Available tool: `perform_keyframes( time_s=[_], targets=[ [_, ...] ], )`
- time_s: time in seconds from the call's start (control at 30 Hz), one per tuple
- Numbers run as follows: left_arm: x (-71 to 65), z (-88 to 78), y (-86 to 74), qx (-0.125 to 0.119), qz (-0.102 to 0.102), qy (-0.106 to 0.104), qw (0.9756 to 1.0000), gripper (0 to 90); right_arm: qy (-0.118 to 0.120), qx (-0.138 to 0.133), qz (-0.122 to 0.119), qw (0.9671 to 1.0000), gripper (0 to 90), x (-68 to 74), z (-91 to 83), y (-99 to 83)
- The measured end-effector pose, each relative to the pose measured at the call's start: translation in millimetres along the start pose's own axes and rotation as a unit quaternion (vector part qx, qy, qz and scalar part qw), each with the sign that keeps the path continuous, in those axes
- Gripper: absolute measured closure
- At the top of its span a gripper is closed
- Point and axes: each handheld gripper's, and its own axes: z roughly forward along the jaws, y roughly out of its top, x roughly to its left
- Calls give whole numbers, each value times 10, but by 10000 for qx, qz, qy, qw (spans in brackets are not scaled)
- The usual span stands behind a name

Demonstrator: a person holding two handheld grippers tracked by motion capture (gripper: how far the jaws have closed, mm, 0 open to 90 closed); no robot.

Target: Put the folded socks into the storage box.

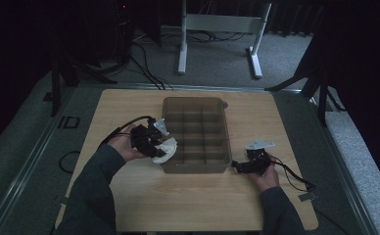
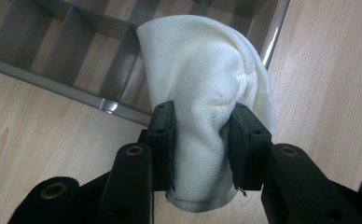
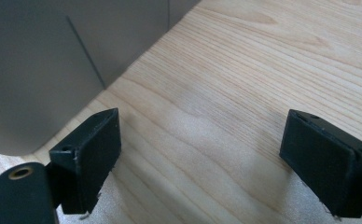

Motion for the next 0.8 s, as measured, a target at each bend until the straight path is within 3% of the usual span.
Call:
perform_keyframes(
  time_s=[0.27,0.53,0.8],
  targets=[
    [-10,55,12,10,186,-27,9998,655,0,-1,1,10000,121,0,0,0],
    [5,134,58,33,344,-183,9992,656,-1,-4,-1,10000,121,0,1,0],
    [39,224,104,79,379,-328,9987,656,-2,-9,-8,10000,121,-1,1,0]
  ],
)
